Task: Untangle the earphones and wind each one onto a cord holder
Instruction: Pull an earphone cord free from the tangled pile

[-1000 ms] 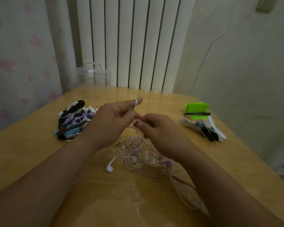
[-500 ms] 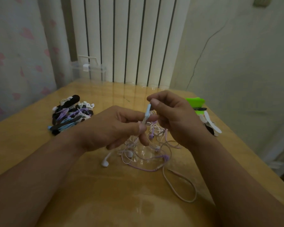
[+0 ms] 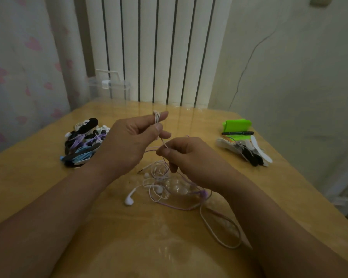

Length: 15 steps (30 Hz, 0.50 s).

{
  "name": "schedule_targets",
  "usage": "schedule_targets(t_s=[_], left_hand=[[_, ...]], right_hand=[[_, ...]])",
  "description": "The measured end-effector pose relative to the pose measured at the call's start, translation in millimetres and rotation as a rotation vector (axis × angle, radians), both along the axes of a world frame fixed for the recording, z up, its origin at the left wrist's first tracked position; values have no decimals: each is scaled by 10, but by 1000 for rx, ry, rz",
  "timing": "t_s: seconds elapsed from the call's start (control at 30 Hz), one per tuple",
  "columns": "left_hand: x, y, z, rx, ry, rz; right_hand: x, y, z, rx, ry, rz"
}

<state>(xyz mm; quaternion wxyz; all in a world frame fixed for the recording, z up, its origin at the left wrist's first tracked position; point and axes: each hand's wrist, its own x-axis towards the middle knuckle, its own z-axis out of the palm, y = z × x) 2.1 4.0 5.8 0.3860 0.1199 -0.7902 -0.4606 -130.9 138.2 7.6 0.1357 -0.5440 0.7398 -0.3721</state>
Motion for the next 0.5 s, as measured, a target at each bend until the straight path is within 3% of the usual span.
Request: schedule_targets(t_s=[0.17,0.27,0.4,0.5], left_hand=[[5,-71,-26,-257,-197,15],[38,-94,4,-312,-321,-59],[78,-8,81,-198,-367,-355],[93,6,104,30,-298,-506]], right_hand=[[-10,65,122,-64,164,-108],[-80,129,242,-273,31,-115],[-158,196,282,-343,-123,-9],[-216,183,234,-357,-239,52]])
